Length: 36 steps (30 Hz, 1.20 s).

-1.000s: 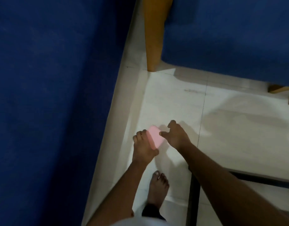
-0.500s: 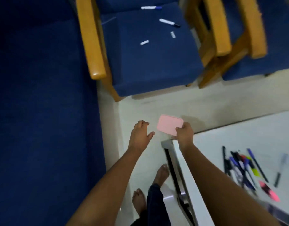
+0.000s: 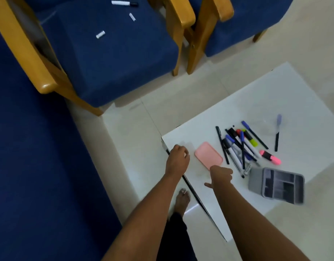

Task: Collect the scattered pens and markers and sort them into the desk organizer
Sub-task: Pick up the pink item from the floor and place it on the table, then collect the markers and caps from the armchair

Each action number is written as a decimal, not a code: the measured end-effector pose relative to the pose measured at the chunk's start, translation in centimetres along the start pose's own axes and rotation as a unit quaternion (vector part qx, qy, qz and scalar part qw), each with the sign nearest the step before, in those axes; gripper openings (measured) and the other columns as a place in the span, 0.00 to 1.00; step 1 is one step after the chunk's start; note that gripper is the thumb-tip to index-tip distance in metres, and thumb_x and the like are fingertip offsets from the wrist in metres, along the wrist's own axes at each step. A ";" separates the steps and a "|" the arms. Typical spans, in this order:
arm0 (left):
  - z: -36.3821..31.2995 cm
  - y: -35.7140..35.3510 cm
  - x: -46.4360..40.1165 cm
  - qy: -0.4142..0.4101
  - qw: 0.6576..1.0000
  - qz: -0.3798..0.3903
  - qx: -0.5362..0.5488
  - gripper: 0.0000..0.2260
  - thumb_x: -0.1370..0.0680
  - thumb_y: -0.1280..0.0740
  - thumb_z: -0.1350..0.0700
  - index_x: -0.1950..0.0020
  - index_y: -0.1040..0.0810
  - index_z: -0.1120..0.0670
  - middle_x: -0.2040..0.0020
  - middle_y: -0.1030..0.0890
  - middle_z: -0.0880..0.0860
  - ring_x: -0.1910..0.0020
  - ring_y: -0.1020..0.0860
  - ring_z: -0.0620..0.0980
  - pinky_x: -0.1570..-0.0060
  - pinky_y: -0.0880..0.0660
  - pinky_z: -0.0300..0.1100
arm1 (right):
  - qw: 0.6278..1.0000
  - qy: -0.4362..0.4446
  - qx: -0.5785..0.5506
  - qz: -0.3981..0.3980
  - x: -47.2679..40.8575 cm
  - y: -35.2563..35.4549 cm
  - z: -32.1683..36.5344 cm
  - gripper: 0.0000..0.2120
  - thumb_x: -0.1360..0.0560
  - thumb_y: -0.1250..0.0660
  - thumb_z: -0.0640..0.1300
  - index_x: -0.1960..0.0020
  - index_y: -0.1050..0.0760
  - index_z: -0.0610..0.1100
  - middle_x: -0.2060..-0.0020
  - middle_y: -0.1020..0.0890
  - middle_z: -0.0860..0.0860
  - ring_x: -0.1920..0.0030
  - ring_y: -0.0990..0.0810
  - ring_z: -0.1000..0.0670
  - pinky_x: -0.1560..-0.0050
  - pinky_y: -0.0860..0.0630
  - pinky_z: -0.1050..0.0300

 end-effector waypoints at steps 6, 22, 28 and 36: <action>-0.4 7.9 4.2 0.086 0.989 -0.051 0.109 0.08 0.22 0.39 0.61 0.50 0.21 0.60 0.46 0.22 0.55 0.49 0.22 0.53 0.50 0.26 0.42 | 0.995 0.026 0.087 0.051 8.0 -2.4 6.9 0.26 0.28 0.35 0.37 0.31 0.37 0.38 0.36 0.30 0.40 0.44 0.25 0.38 0.55 0.21 0.44; 3.6 35.6 -10.6 0.120 0.963 -0.188 0.152 0.07 0.23 0.39 0.61 0.60 0.27 0.56 0.58 0.20 0.56 0.55 0.21 0.56 0.53 0.23 0.53 | 0.826 0.318 0.402 0.234 19.7 -31.6 32.7 0.03 0.23 0.39 0.36 0.56 0.30 0.38 0.61 0.25 0.43 0.61 0.25 0.45 0.62 0.25 0.54; 7.5 36.9 -17.6 0.207 0.954 -0.154 0.154 0.09 0.21 0.40 0.59 0.61 0.28 0.53 0.57 0.21 0.56 0.55 0.22 0.56 0.50 0.23 0.51 | 0.810 0.286 0.469 0.207 14.9 -38.0 39.7 0.02 0.24 0.39 0.35 0.53 0.29 0.37 0.58 0.23 0.41 0.61 0.24 0.44 0.59 0.24 0.53; 6.6 43.7 -30.1 0.181 0.967 -0.167 0.063 0.14 0.20 0.39 0.58 0.35 0.29 0.58 0.37 0.27 0.55 0.38 0.28 0.55 0.41 0.29 0.47 | 0.750 0.377 0.514 0.177 12.5 -48.8 50.9 0.05 0.25 0.39 0.39 0.59 0.32 0.40 0.64 0.27 0.42 0.64 0.29 0.44 0.63 0.29 0.51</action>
Point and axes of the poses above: each hand's wrist, its own x-axis away from the middle knuckle, its own y-axis out of the back of the hand, z = x × y, the point moved 6 cm from there along -x, towards the middle knuckle
